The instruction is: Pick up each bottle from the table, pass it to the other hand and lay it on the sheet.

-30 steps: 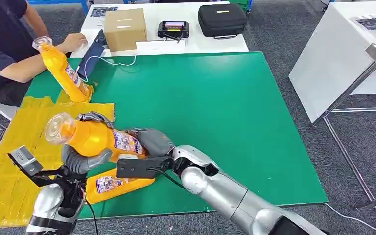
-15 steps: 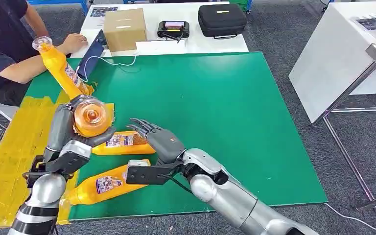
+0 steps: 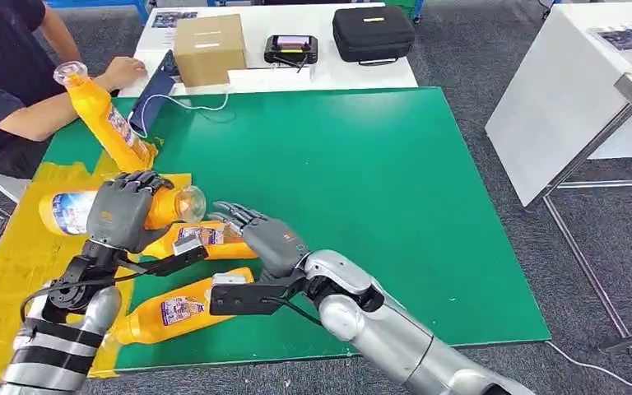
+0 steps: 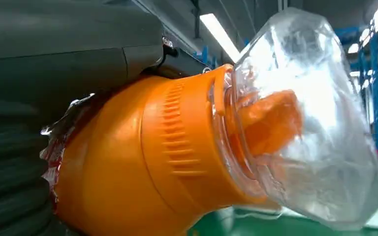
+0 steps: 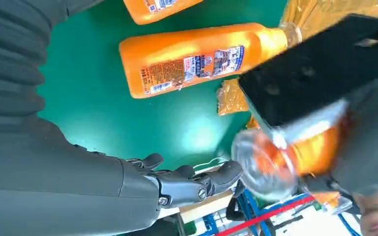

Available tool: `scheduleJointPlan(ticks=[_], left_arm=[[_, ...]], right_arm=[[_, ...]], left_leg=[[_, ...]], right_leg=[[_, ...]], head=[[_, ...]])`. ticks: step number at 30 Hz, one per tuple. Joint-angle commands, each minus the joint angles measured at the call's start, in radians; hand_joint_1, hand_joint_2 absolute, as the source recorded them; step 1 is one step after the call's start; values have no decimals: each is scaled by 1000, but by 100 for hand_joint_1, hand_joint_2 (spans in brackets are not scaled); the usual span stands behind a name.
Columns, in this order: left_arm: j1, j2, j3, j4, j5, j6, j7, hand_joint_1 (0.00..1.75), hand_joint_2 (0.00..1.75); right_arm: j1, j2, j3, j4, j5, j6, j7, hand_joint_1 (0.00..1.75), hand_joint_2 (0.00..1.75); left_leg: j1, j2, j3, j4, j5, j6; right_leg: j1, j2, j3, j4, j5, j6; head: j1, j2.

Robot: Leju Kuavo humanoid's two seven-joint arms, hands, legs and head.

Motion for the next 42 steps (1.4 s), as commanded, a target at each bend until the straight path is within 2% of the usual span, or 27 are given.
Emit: scheduleJointPlan(ticks=[1,3,5,8,13,14,15,16,17,22,25,28,33,38,42], left_arm=[[-80,32,-57,157,-6,3,3,175,175],[-89,40,-60,179,-14,-43,19,175,175],[-134,66,-75,324,-46,-87,43,175,175],[-205,64,-49,540,-29,-70,58,175,175],[-250,83,-9,682,-2,-66,66,175,175],[-251,84,-5,693,-3,-63,70,150,175],[-251,87,-9,698,-10,-62,69,0,175],[-254,88,-14,709,-16,-66,68,0,0],[-277,102,-43,743,-43,-125,77,0,0],[-245,103,-31,716,-29,-63,56,0,0],[-235,104,-15,690,2,-69,32,0,0],[-217,108,7,654,89,-91,-54,0,0],[-208,113,7,641,100,-97,-64,0,0],[-192,106,30,530,412,-280,-267,0,0],[-187,124,17,410,628,-417,-346,0,0]], right_arm=[[-48,-22,46,8,-1,6,5,0,175],[-53,-20,51,10,-2,9,5,0,175],[-58,-18,66,4,-2,17,1,0,175],[-39,-33,78,-9,-2,21,1,0,175],[-39,-28,86,10,2,22,-1,0,175],[-40,-26,88,12,5,23,-2,0,175],[-44,-24,91,13,7,24,-3,0,175],[-46,-21,92,18,7,24,-3,0,175],[-52,-17,98,24,10,28,-4,0,175],[-57,-7,108,40,14,32,-4,0,175],[-60,-9,111,41,15,32,-4,0,175],[-63,-8,117,45,16,37,-5,0,175],[-64,-6,118,51,17,38,-5,0,175],[-95,24,126,167,10,58,3,0,175],[-134,74,125,309,1,60,3,0,175]], left_leg=[[1,-3,1,0,0,-1],[1,-3,2,0,-1,-1],[1,-4,2,1,-1,-1],[1,-5,3,0,0,-2],[1,-3,2,-1,1,-2],[3,-3,4,0,0,-3],[2,-3,3,0,0,-2],[3,-4,4,0,0,-3],[3,-3,3,0,0,-2],[2,-2,2,0,1,-2],[3,-2,3,0,0,-3],[3,-3,2,0,0,-3],[2,-2,2,0,0,-3],[2,-3,1,0,1,-3],[3,-3,0,1,1,-3]], right_leg=[[0,2,2,0,-1,-1],[0,4,3,0,-1,-1],[0,4,3,0,-1,-2],[0,3,4,0,-1,-2],[0,3,2,0,0,-1],[1,6,4,0,-1,-2],[1,4,3,0,-1,-2],[2,6,5,0,-1,-2],[1,5,3,1,-1,-2],[1,4,2,0,0,-1],[1,7,4,1,0,-2],[1,6,3,1,-1,-2],[1,6,3,1,-1,-2],[1,4,2,1,0,-1],[2,5,2,1,0,-2]], head=[[0,0],[0,0],[0,0],[0,0],[0,0],[0,0],[0,0],[0,0],[0,0],[0,0],[0,0],[0,0],[0,0],[0,0],[1,0]])
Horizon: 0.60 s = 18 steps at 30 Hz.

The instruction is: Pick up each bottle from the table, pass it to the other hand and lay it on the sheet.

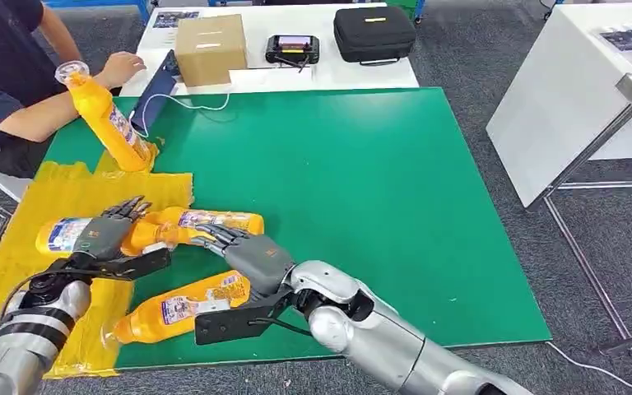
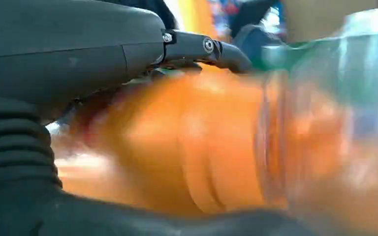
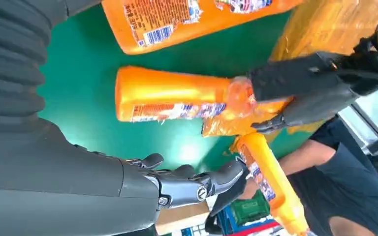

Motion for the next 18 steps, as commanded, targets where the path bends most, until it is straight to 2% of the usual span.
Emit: scheduleJointPlan(ticks=[1,6,9,18], left_arm=[[-7,14,10,-209,377,-240,-151,0,0],[-1,3,21,-320,561,-348,-163,0,0],[2,-26,38,-360,659,-401,-176,0,0],[17,-128,69,-462,849,-460,-177,0,0]], right_arm=[[-123,79,38,331,-14,13,2,0,175],[-166,135,36,479,-14,0,-9,0,175],[-189,162,33,549,-10,-6,-10,0,175],[-248,244,33,712,4,5,-18,0,175]], left_leg=[[3,-3,2,2,-1,-1],[1,-2,0,1,0,-1],[2,-2,3,1,-1,-1],[1,-3,0,0,0,0]], right_leg=[[2,8,3,1,-1,-2],[1,4,1,0,0,-2],[1,7,3,0,-1,-2],[0,2,1,0,0,-1]], head=[[1,0],[0,0],[0,0],[0,0]])
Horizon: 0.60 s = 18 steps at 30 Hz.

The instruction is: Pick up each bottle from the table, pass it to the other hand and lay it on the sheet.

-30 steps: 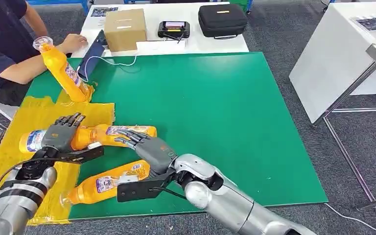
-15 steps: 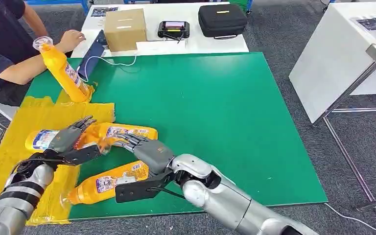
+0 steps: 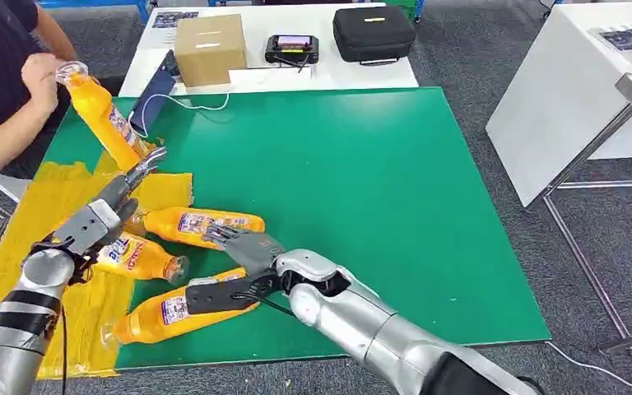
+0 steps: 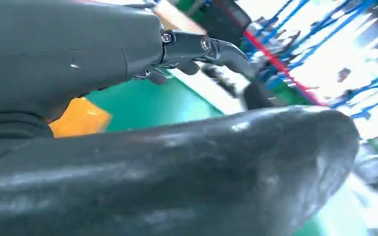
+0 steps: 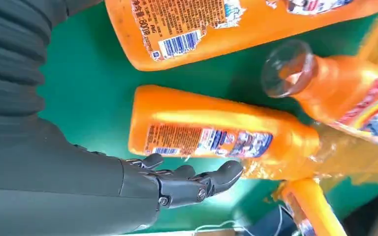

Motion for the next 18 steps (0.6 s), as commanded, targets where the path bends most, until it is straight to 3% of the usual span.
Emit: scheduleJointPlan(ticks=[1,12,18], left_arm=[[-8,-113,31,-99,90,-29,18,0,0],[0,-141,-7,-184,123,8,30,0,0],[-2,-144,-11,-185,122,7,32,0,0]], right_arm=[[-110,85,30,262,3,5,-7,0,175],[-106,94,166,286,-95,47,34,0,175],[-103,94,168,288,-94,45,34,0,175]], left_leg=[[1,-5,2,1,-1,-1],[1,-3,2,0,-1,-1],[1,-3,1,0,0,0]], right_leg=[[0,3,3,0,-1,-2],[0,3,2,0,-1,-1],[0,3,1,0,0,-1]], head=[[0,0],[0,0],[0,0]])
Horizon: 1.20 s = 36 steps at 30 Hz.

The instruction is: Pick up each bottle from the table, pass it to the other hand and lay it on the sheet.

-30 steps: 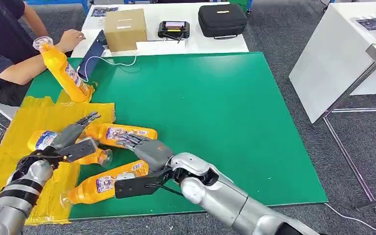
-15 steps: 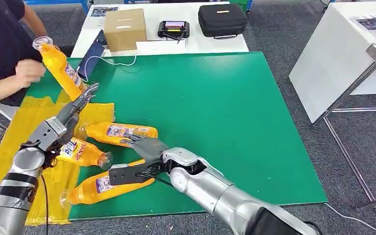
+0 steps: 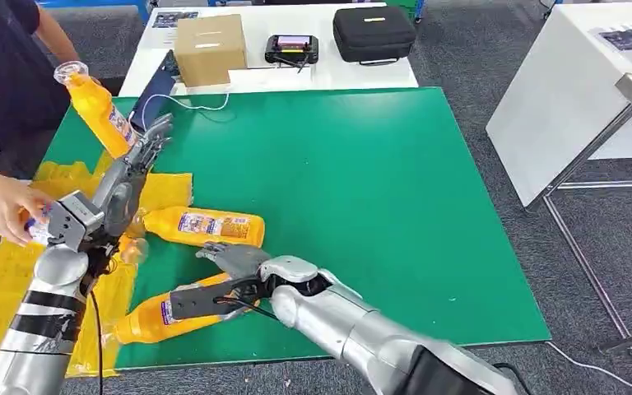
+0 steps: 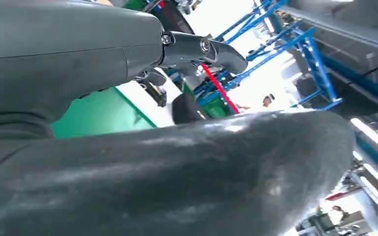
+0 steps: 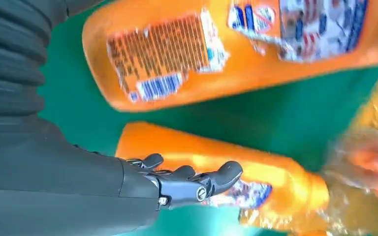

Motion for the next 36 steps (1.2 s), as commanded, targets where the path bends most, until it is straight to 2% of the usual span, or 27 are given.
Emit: scheduleJointPlan(ticks=[1,7,10,12,14,15,16,22,23,24,25,26,28,31,33,36], left_arm=[[-23,-32,-11,0,2,-6,8,0,0],[-23,-47,-48,-35,15,-13,0,0,0],[-8,-52,-64,-60,28,-9,-9,0,0],[5,-56,-67,-72,37,-5,-19,0,0],[9,-58,-67,-72,46,-4,-23,0,0],[1,-64,-69,-75,49,-3,-28,0,0],[1,-70,-67,-90,63,0,-30,0,0],[61,-55,-43,-147,91,6,-42,0,0],[66,-56,-39,-149,93,7,-45,0,0],[66,-57,-37,-147,94,6,-45,0,0],[64,-58,-35,-143,94,5,-45,0,0],[62,-60,-34,-140,94,4,-45,0,0],[55,-63,-34,-132,93,2,-45,0,0],[55,-63,-34,-132,93,2,-45,0,0],[55,-63,-34,-132,93,2,-45,0,0],[52,-64,-33,-131,93,1,-45,0,0]], right_arm=[[-51,-5,89,87,-7,9,5,0,175],[-44,-5,187,168,27,-11,40,0,175],[-28,-5,331,205,192,-73,95,0,175],[8,-5,440,232,321,-36,135,0,175],[51,-5,478,251,383,35,147,0,175],[75,-5,467,261,386,62,142,150,175],[102,-5,470,284,403,72,147,175,175],[179,-21,445,384,420,36,166,175,175],[180,-28,427,383,409,30,170,175,175],[176,-33,416,382,405,24,172,175,175],[170,-35,411,380,407,28,168,175,175],[165,-36,396,378,402,20,173,175,175],[151,-37,373,375,397,19,180,175,175],[151,-37,373,375,397,19,180,175,175],[151,-37,373,375,397,19,180,175,175],[146,-36,362,371,397,3,190,175,175]], left_leg=[[2,-4,3,1,-1,-1],[2,-5,2,0,-1,-1],[1,-4,2,0,0,0],[1,-4,4,-1,-1,-1],[2,-5,5,-2,-1,-1],[1,-5,5,-2,-1,-1],[2,-6,6,-2,-1,-1],[2,-4,16,-5,-2,-2],[3,-6,20,-7,-2,-3],[2,-7,26,-4,-5,-3],[2,-6,32,-4,-10,-4],[3,-10,34,-6,-8,-4],[2,-6,42,-4,-12,-4],[3,-11,38,-5,-7,-4],[2,-8,41,-3,-10,-4],[3,-11,37,-5,-6,-5]], right_leg=[[1,5,4,0,-1,-2],[1,3,4,-1,-1,-1],[1,2,4,-1,-1,-1],[0,3,5,-2,-1,-1],[0,3,7,-3,-1,-1],[0,2,6,-3,-1,-1],[1,3,8,-3,-2,-2],[0,3,14,-6,-2,-3],[1,4,18,-8,-2,-5],[0,2,14,-6,-7,-7],[-1,1,19,-5,-14,-8],[0,0,23,-9,-12,-10],[-3,0,30,-6,-15,-6],[-2,0,28,-8,-11,-7],[-3,0,30,-5,-13,-7],[-2,1,27,-8,-10,-8]], head=[[0,0],[0,0],[0,0],[0,0],[0,0],[0,0],[0,0],[-1,0],[-1,0],[-1,0],[-1,0],[-1,0],[-1,0],[-1,0],[-1,0],[-1,0]])
